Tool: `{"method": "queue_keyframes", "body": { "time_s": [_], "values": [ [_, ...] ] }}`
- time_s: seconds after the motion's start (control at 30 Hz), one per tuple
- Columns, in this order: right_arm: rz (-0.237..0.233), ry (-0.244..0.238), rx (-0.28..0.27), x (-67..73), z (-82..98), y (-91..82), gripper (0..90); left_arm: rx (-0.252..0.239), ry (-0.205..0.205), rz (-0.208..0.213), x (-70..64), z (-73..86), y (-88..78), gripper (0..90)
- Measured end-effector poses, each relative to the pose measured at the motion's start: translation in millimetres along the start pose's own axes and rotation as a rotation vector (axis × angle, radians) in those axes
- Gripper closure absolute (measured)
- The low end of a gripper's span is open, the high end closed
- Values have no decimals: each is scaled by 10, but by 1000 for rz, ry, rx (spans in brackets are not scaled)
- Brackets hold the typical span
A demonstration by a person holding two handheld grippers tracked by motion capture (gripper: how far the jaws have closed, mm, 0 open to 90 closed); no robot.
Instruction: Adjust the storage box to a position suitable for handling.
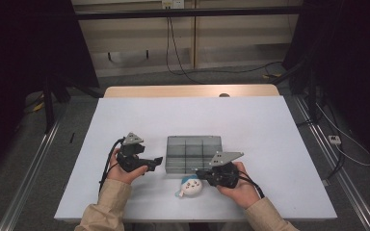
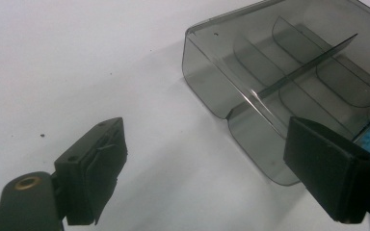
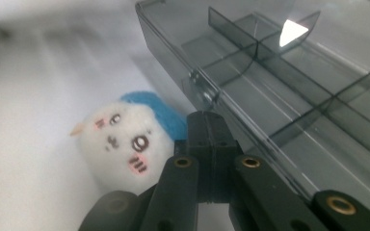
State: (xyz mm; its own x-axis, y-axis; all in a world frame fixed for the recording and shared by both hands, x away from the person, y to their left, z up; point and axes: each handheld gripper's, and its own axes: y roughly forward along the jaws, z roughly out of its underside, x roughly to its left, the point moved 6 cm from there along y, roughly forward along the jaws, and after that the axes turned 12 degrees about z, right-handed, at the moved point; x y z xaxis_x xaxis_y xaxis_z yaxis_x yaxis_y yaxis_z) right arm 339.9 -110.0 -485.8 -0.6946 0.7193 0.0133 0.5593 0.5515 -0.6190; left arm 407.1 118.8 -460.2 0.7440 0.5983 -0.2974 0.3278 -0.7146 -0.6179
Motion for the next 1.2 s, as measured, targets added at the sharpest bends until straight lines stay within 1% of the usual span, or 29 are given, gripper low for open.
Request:
{"method": "queue_keyframes", "body": {
  "time_s": [0.07,0.13,0.17,0.23,0.27,0.43,0.47,0.63,0.7,0.77,0.83,0.87,0.9,0.97,1.0,1.07,1.13,1.2],
  "values": [
    [7,-12,-2,-1,-15,-12,900,1,1,-1,4,0,-3,149],
    [-2,14,-25,5,-41,-38,900,0,1,-4,14,-3,-8,149],
    [-5,19,-37,6,-61,-53,900,1,2,-6,15,-4,-11,149],
    [-1,15,-58,2,-103,-77,900,1,1,-7,18,-2,-9,150],
    [-1,24,-69,2,-125,-88,900,1,2,-9,22,-1,-8,150],
    [10,18,-101,-11,-225,-121,900,1,1,-7,31,-4,2,149],
    [14,16,-105,-15,-243,-125,900,3,7,-2,29,-7,9,148],
    [27,11,-124,-26,-309,-147,900,-7,7,22,13,-37,67,146],
    [29,16,-130,-33,-331,-164,900,-12,5,28,12,-51,87,140],
    [34,23,-138,-45,-354,-179,900,-19,3,48,3,-70,106,123],
    [34,24,-144,-50,-367,-185,900,-29,12,66,-12,-96,129,109],
    [36,25,-146,-52,-371,-186,900,-30,16,69,-16,-107,140,108],
    [35,26,-144,-52,-372,-184,900,-34,9,72,-23,-119,156,108],
    [35,22,-144,-50,-375,-181,900,-28,11,84,-29,-136,173,108],
    [37,23,-146,-52,-379,-179,900,-30,14,84,-27,-144,180,111],
    [35,22,-149,-53,-387,-181,900,-39,6,92,-22,-158,188,137],
    [38,26,-151,-54,-393,-183,889,-53,7,86,-5,-177,186,158],
    [38,31,-154,-54,-398,-188,876,-77,7,95,-2,-210,172,181]
  ]
}}
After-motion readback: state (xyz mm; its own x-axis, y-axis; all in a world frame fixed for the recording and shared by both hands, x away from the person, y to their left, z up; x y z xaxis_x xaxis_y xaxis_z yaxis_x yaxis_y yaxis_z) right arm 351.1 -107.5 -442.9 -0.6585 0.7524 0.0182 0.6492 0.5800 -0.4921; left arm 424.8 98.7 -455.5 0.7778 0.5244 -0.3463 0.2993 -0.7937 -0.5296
